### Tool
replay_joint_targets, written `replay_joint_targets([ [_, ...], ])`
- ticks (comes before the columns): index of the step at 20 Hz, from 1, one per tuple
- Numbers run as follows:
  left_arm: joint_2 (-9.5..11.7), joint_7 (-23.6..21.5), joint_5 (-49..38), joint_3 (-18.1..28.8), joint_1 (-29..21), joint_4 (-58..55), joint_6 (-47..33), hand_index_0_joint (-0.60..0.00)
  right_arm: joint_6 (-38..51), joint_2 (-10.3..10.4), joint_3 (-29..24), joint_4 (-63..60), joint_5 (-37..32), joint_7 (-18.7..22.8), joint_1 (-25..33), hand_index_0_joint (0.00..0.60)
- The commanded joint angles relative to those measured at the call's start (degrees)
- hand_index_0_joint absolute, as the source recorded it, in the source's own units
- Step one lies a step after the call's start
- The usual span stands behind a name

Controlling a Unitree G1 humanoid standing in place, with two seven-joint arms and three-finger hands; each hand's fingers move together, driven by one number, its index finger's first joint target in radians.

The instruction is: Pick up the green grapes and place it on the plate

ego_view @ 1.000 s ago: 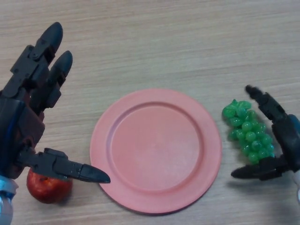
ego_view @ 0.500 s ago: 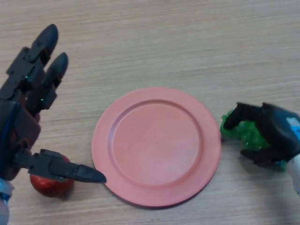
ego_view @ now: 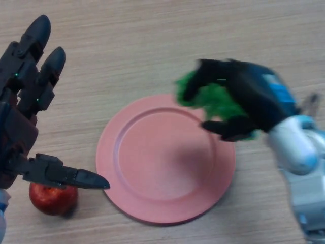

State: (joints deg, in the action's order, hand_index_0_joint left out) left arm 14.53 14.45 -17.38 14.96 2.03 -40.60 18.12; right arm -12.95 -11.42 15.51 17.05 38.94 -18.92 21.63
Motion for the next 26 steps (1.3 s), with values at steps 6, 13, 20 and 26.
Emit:
replay_joint_targets([
  [6, 2.84, -2.3, -5.62, 8.77, -0.95, -0.92, -6.61, 0.0, -5.69, 0.53, 10.59, 5.08, -1.87, 15.84, 10.19, 0.6],
  [13, 4.57, -2.39, -5.93, 9.79, -2.56, 1.27, -7.44, 0.0, -5.0, 0.53, 10.99, 11.53, -2.39, 14.26, 9.41, 0.0],
  [20, 3.93, -1.56, -7.75, 9.36, -1.46, -1.74, -6.44, 0.0, -7.63, 0.53, 2.29, 21.9, -6.18, 4.97, 2.71, 0.0],
  [26, 4.67, -1.52, -7.83, 9.79, -2.18, -3.06, -4.64, 0.0, -16.97, 0.53, -8.68, 34.53, -24.37, 0.47, -7.98, 0.0],
])
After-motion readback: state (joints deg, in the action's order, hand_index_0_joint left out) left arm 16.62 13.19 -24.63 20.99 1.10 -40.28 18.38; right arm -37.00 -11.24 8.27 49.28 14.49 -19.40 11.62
